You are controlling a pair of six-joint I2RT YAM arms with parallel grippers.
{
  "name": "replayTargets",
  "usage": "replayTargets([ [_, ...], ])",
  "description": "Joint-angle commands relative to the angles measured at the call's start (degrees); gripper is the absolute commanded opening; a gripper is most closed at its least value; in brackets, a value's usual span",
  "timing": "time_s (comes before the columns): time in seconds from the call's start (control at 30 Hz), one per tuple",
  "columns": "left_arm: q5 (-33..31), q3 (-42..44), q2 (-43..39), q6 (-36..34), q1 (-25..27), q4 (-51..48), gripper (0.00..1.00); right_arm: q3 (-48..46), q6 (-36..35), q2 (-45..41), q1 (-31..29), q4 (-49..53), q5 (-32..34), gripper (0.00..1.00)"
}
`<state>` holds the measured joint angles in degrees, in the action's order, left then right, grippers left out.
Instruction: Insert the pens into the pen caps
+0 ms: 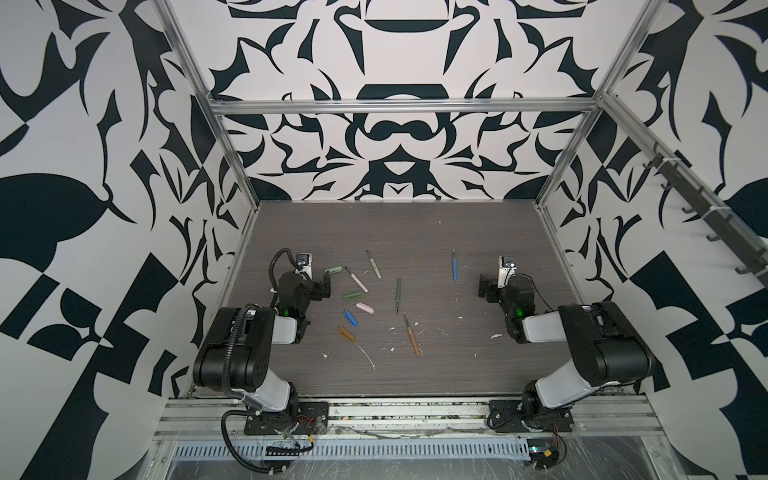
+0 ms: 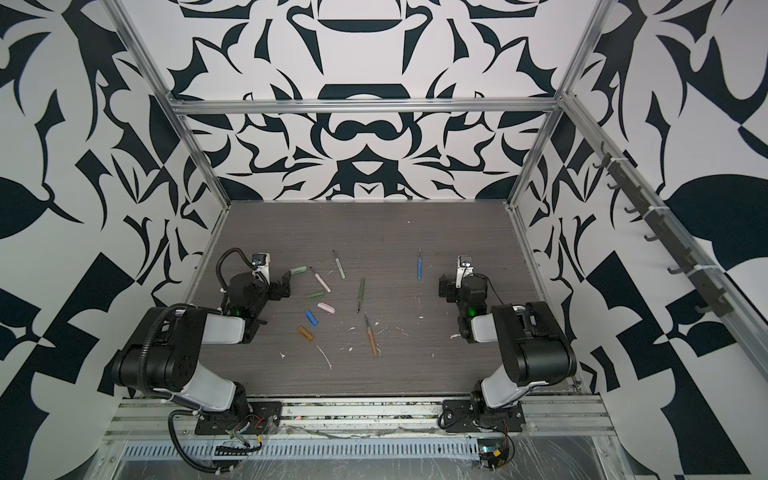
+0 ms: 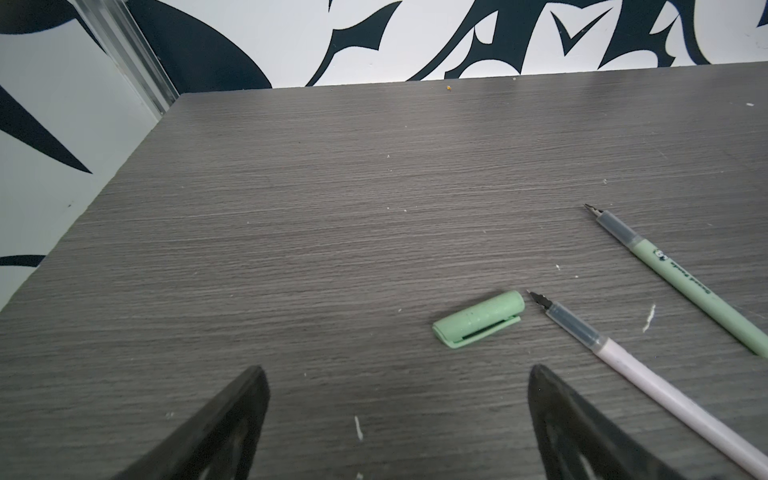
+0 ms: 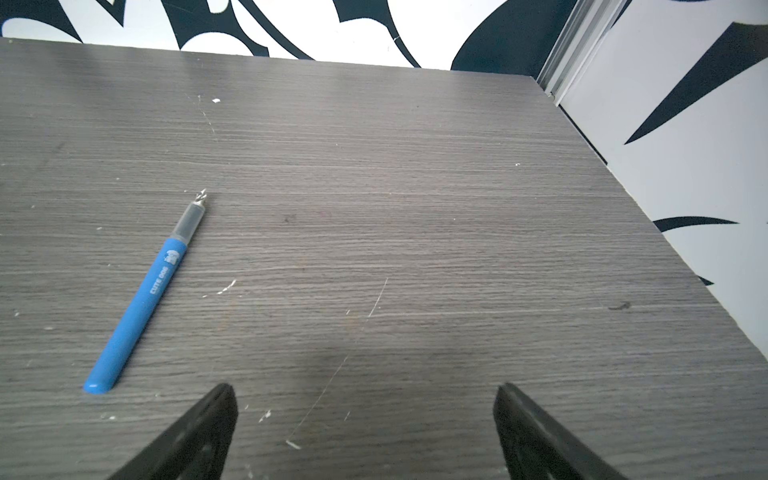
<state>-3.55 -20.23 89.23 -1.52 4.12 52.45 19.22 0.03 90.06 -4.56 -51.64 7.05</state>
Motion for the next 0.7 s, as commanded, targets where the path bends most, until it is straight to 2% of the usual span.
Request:
replayTargets([
  [0.0, 0.8, -0.9, 0.4, -0.4, -0.2, 0.5, 0.99, 0.9, 0.1, -0.8, 0.1, -1.4, 0.2, 1.0],
  [0.43, 0.8, -1.0, 0.3, -0.4, -0.3, 0.3, 0.99, 0.8, -0.7, -0.6, -0.3, -1.5, 0.2, 1.0],
  [0.5, -2.3, -0.8, -0.9, 0.5, -0.3, 0.6, 0.99, 0.9, -0.8, -0.7, -0.2, -1.2, 0.0, 1.0],
  [0.57, -3.2, -1.7, -6.3, 1.2, -0.3, -5.6, 0.99, 1.0, -0.8, -0.7, -0.2, -1.2, 0.1, 1.0],
  [0.67, -3.0, -6.5, -16.6, 1.5, -0.3, -20.2, 0.99, 1.1, -0.2, -0.6, -0.1, -1.1, 1.5, 1.0],
])
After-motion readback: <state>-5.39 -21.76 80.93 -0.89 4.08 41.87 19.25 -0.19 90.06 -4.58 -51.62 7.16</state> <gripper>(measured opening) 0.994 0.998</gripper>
